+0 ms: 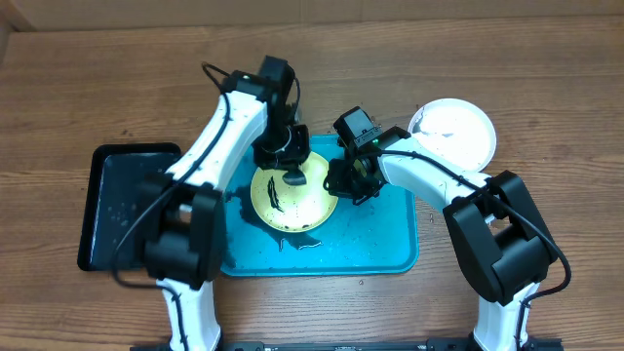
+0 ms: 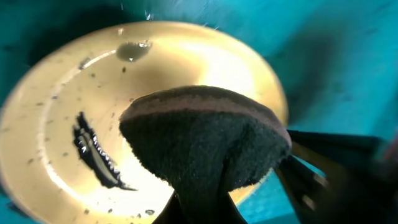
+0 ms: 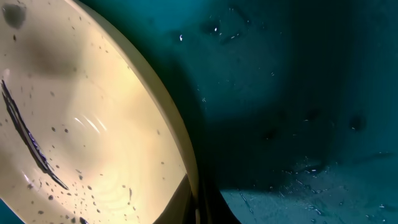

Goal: Clean dirty plates on tray and stack at the side
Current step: 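Scrub the yellow plate with the left-held sponge while right gripper holds it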

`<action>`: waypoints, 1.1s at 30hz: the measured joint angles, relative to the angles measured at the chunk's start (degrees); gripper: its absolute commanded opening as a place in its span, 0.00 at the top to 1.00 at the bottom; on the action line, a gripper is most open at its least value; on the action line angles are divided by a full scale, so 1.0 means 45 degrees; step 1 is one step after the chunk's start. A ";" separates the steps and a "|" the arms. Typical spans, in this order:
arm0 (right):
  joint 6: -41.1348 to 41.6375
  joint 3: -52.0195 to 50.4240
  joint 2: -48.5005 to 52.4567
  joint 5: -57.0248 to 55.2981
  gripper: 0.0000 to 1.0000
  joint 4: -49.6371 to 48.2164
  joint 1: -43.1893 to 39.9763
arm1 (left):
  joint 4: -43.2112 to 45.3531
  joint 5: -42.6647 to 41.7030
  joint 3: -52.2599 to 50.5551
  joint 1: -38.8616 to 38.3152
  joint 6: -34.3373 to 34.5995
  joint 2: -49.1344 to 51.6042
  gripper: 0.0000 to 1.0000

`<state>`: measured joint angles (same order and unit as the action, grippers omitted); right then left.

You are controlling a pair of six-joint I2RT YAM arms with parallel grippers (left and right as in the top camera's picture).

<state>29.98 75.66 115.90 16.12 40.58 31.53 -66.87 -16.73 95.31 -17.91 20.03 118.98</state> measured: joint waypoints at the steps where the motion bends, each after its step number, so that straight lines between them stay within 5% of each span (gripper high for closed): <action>1: 0.0005 0.0000 0.0000 -0.0005 0.96 0.0000 0.0005 | -0.0024 0.0000 -0.0005 -0.0029 0.0010 0.0262 0.96; 24: 0.0010 0.0000 0.0015 -0.0214 0.96 -0.0019 0.0029 | 0.1773 -0.0087 -0.1379 -0.0321 0.0073 0.1039 0.96; 33: 0.0010 0.0000 0.0015 -0.0219 0.96 -0.0019 0.0029 | 0.1681 0.1656 -0.1583 -0.1112 0.0049 0.0670 0.96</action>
<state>30.02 75.66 115.96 15.14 40.49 31.66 -59.31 -9.28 88.18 -22.92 20.25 121.99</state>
